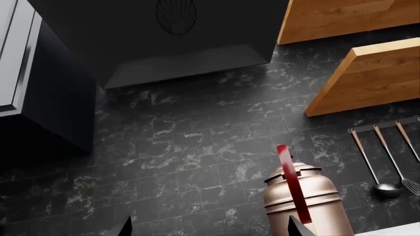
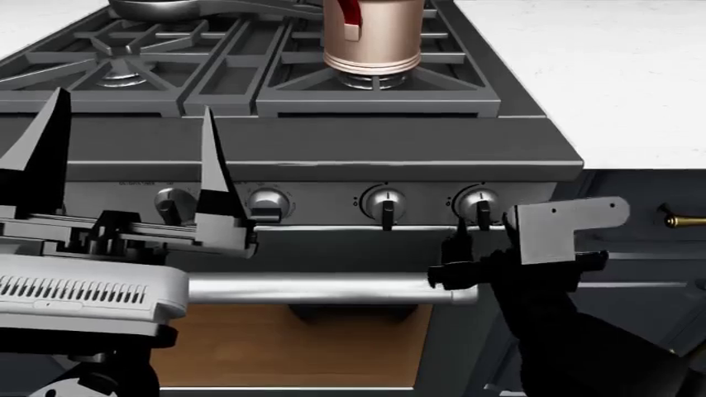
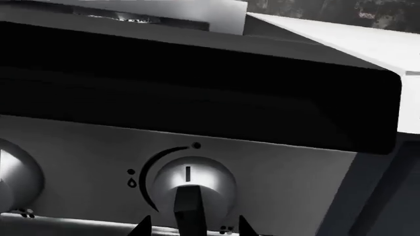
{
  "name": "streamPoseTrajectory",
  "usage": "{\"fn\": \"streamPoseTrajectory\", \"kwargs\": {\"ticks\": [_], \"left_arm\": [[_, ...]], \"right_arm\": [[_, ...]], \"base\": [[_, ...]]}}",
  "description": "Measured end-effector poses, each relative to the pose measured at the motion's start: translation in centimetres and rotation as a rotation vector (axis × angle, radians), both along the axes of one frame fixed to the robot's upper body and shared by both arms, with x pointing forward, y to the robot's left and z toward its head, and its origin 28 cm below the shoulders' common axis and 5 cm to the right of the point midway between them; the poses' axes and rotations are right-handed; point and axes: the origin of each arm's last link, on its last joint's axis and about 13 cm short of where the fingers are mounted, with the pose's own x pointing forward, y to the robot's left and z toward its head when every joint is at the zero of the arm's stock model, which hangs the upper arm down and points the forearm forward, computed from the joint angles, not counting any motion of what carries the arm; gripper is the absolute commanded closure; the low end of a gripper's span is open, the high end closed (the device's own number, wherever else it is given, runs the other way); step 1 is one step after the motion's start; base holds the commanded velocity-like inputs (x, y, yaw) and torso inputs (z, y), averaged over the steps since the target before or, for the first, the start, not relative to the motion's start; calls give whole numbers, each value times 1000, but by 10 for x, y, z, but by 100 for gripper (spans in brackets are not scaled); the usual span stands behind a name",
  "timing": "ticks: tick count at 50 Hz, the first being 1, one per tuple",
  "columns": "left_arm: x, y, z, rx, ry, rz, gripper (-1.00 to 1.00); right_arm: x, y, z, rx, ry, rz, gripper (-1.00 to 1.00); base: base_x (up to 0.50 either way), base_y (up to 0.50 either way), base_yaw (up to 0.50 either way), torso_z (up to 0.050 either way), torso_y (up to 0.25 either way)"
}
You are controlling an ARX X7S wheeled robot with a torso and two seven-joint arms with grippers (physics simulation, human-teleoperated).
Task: Pick the kettle from the counter and place it on a stove burner. Then turn the burner on.
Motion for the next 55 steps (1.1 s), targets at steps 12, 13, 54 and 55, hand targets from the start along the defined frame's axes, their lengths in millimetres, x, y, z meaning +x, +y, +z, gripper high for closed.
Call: {"fn": "streamPoseTrajectory", "kwargs": {"ticks": [12, 13, 54, 55], "left_arm": [[0, 0, 1, -1, -1, -1, -100], [0, 0, 1, -2, -1, -1, -100], [-3, 2, 3, -12, -8, -1, -100], [-3, 2, 3, -12, -9, -1, -100]], "right_arm": [[0, -2, 5, -216, 8, 6, 100], [0, -2, 5, -234, 9, 8, 100], [2, -14, 34, -744, 33, 83, -100], [2, -14, 35, -743, 24, 84, -100]], "base": [[-5, 0, -2, 0, 5], [0, 0, 0, 0, 0], [5, 2, 6, 1, 1], [0, 0, 0, 10, 0]]}}
